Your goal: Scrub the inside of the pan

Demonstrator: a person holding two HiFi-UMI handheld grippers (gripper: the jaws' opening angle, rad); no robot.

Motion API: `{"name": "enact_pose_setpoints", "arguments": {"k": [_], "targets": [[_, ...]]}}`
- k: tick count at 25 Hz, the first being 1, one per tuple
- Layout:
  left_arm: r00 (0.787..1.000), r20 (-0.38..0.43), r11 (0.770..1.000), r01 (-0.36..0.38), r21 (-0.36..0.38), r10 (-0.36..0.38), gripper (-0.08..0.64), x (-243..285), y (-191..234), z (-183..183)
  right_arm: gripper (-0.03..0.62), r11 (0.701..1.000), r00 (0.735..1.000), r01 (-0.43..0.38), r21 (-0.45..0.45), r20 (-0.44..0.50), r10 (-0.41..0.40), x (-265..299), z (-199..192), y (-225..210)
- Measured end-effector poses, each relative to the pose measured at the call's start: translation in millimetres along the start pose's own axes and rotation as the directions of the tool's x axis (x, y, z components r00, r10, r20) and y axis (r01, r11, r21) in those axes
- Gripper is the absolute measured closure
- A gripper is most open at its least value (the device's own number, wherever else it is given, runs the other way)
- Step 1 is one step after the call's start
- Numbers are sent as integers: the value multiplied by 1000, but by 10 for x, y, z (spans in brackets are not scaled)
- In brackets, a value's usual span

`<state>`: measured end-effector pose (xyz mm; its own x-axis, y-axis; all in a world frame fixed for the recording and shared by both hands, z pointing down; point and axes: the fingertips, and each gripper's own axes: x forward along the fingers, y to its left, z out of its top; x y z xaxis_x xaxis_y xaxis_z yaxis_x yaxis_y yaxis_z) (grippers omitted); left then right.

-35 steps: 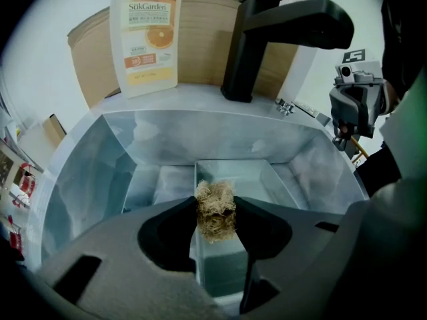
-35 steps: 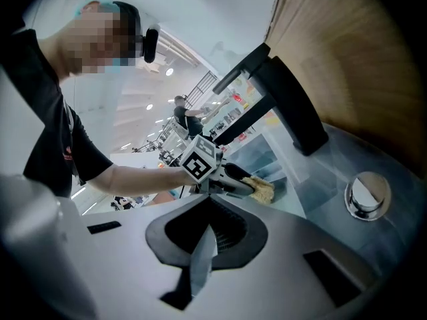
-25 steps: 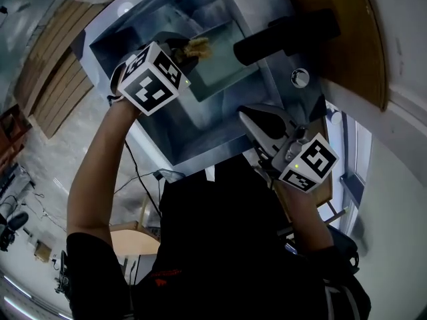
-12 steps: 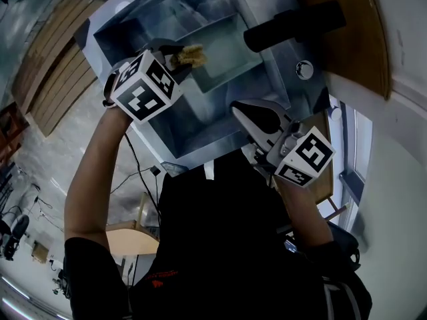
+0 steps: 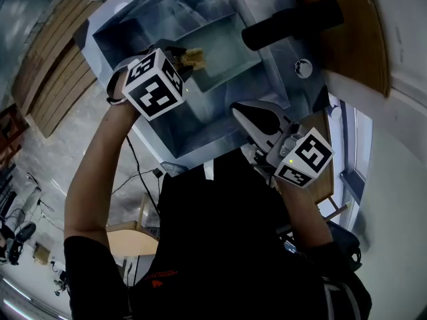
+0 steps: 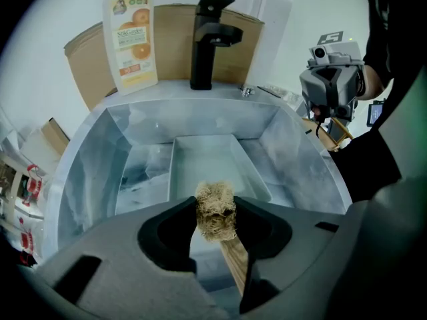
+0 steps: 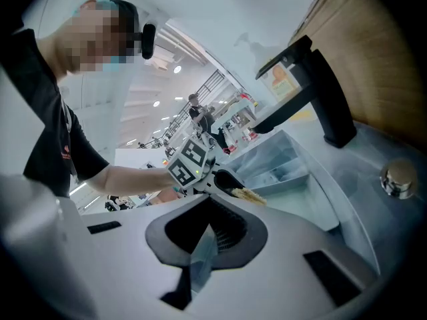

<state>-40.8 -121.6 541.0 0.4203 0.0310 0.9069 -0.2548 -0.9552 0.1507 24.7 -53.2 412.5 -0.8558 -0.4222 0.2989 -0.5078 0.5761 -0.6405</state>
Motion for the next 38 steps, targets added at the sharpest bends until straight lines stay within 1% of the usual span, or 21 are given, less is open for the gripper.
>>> {"name": "enact_pose_setpoints", "arguments": {"k": [2,4,10,14,18,28,38], "targets": [[1000,-30,1000,1,25,-1,387,53,-21,13,588,1000,1000,3,1,3,-3,-27,3,-16],[999,-48,999,7,34,-6,387,102,-39,23,586,1000,1000,8,3,7,-8,-58,15,-40],[997,-69,1000,25,13,-24,387,192,-46,63,588,1000,1000,16,8,16,-16,-151,41,-121],[997,-66,1000,28,7,-27,387,250,-43,129,587,1000,1000,18,11,15,-19,-196,60,-173],[998,-64,1000,24,21,-22,387,359,-32,253,587,1000,1000,23,8,9,-23,-245,66,-233],[998,-39,999,43,23,-42,387,591,-3,502,588,1000,999,24,3,-25,-24,-250,86,-327],[999,-10,999,48,14,-48,387,705,24,616,588,1000,999,16,-10,-49,-16,-148,98,-297]]}}
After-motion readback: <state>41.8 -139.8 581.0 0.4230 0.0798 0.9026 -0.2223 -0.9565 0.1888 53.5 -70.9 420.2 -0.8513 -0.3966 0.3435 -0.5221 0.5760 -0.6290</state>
